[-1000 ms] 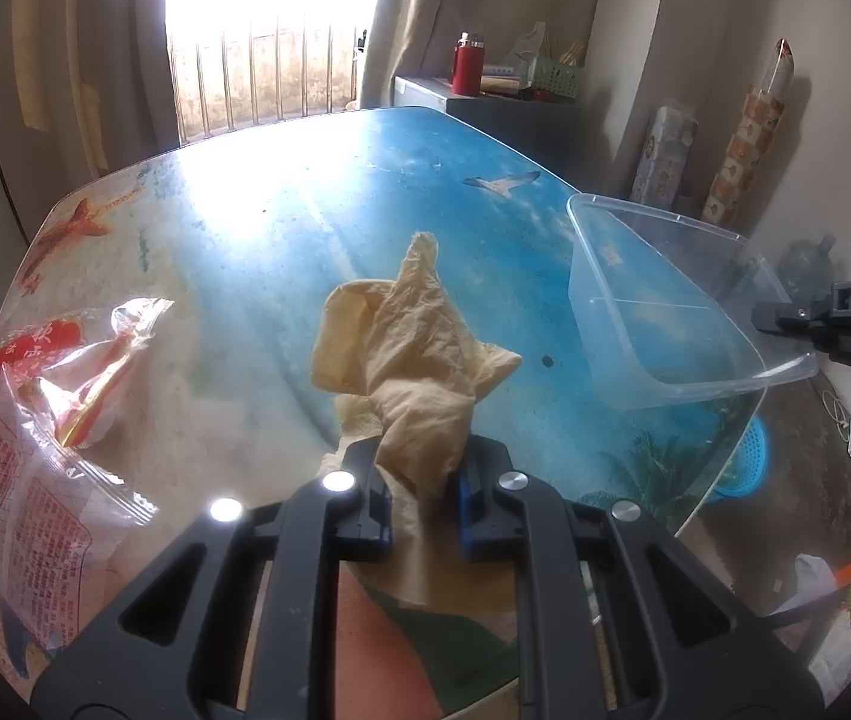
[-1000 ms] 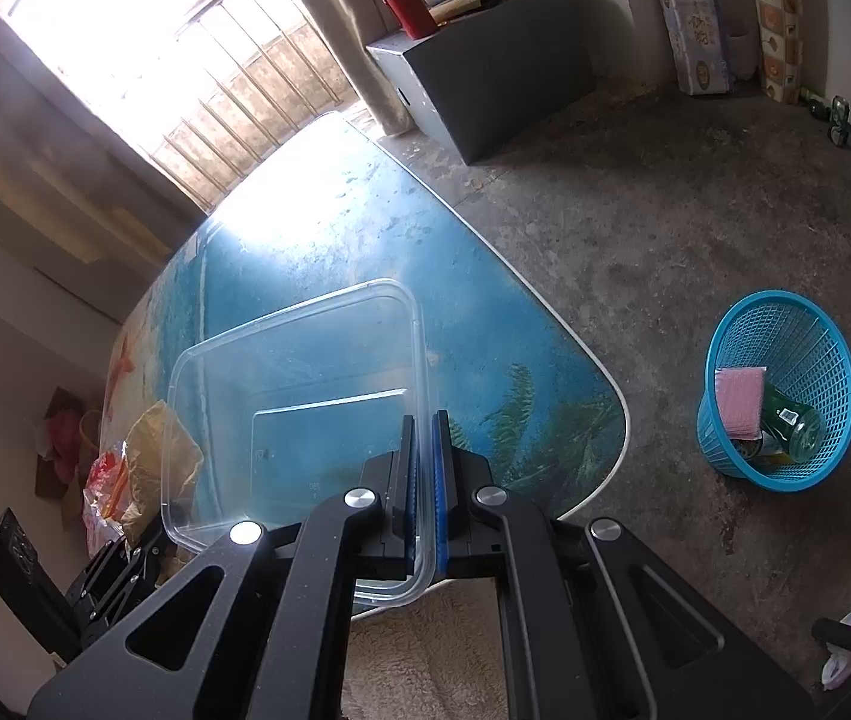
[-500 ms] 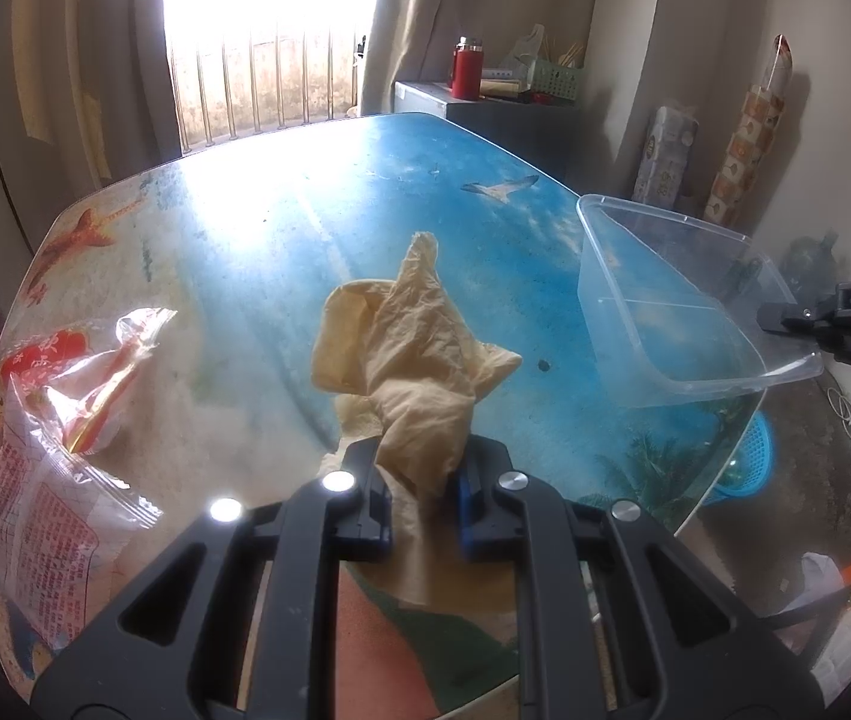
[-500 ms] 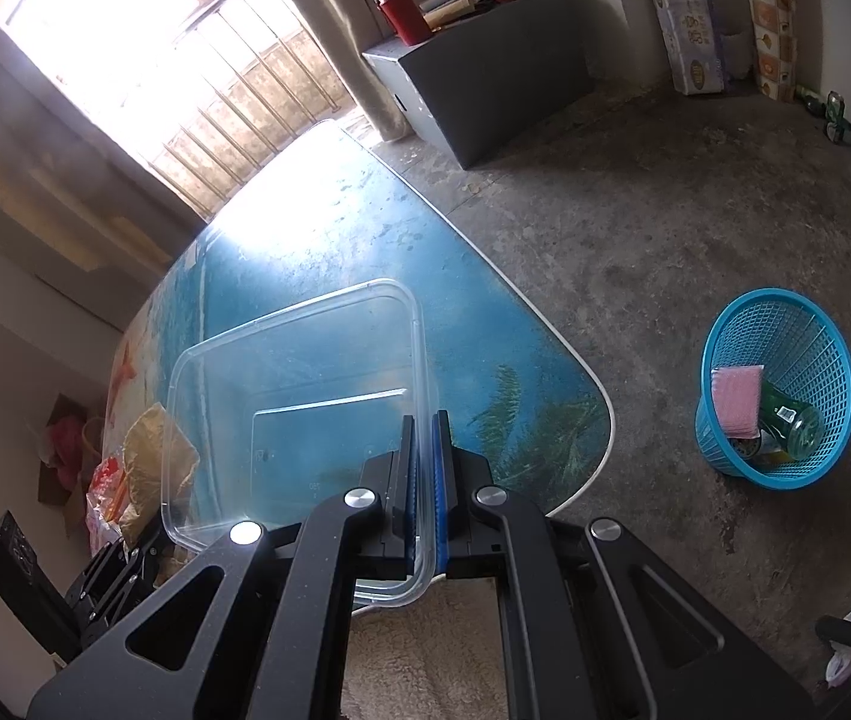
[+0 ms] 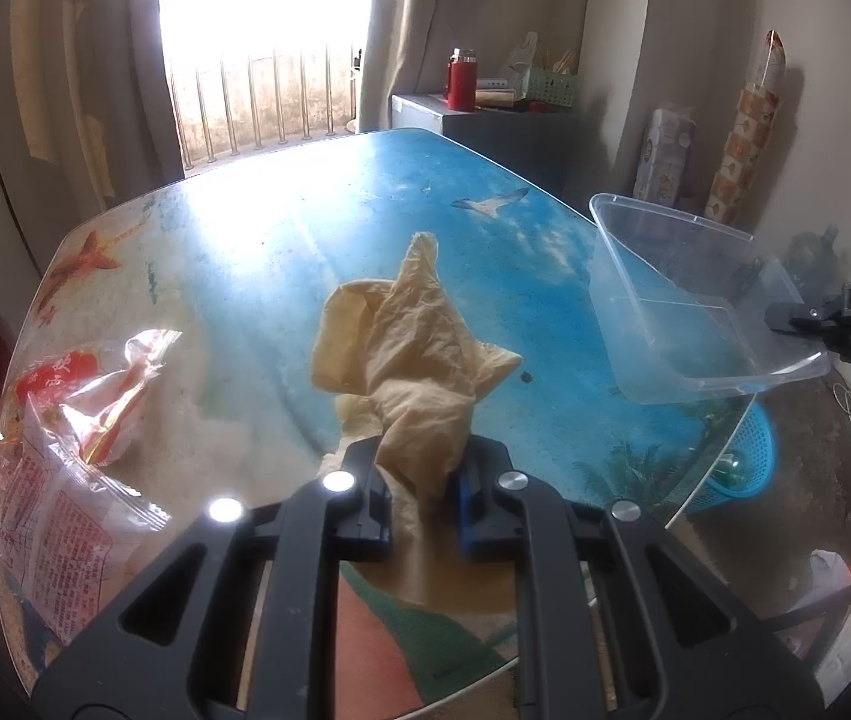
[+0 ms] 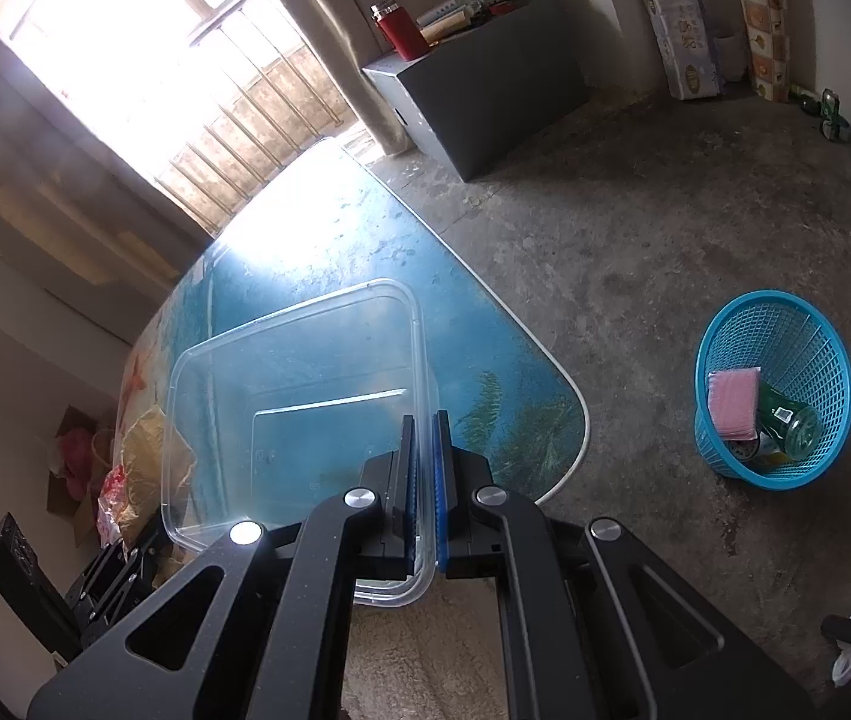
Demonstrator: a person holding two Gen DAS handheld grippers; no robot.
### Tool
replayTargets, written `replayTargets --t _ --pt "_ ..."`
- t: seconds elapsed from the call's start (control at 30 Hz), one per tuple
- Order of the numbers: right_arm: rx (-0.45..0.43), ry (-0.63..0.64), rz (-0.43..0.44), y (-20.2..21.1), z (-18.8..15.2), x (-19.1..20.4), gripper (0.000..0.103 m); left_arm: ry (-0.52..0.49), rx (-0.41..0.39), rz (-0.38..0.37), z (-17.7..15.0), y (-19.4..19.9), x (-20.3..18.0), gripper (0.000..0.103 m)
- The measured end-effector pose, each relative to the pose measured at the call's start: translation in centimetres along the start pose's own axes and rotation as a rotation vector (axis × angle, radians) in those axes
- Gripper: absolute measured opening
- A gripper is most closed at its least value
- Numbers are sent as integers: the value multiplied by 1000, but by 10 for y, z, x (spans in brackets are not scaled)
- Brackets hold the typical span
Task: Collect trash
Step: 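Carry the tan paper and clear container toward the blue wastebasket with both tools, then open both tools to drop the paper and container into the wastebasket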
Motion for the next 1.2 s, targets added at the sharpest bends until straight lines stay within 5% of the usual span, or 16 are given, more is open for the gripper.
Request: replayTargets --t 0.57,0.97,1.2 --pt "-144 -134 -13 65 7 -78 5 -146 -68 -63 23 26 -66 13" --pt "-303 -368 -233 140 -16 -234 5 -323 -20 -386 47 6 -221 13" --pt "-334 -452 -442 153 -34 -314 5 -311 207 -593 18 -57 -314 13"
Point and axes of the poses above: each gripper's, at about its wrist camera, not at the fingertips, and y roughly against the way its jaws point, x to its left, z to its top, the point moved 3 cm from there along -y, roughly the way its jaws point, and after that the axes turned 6 degrees about -x, right-handed, at the moved point
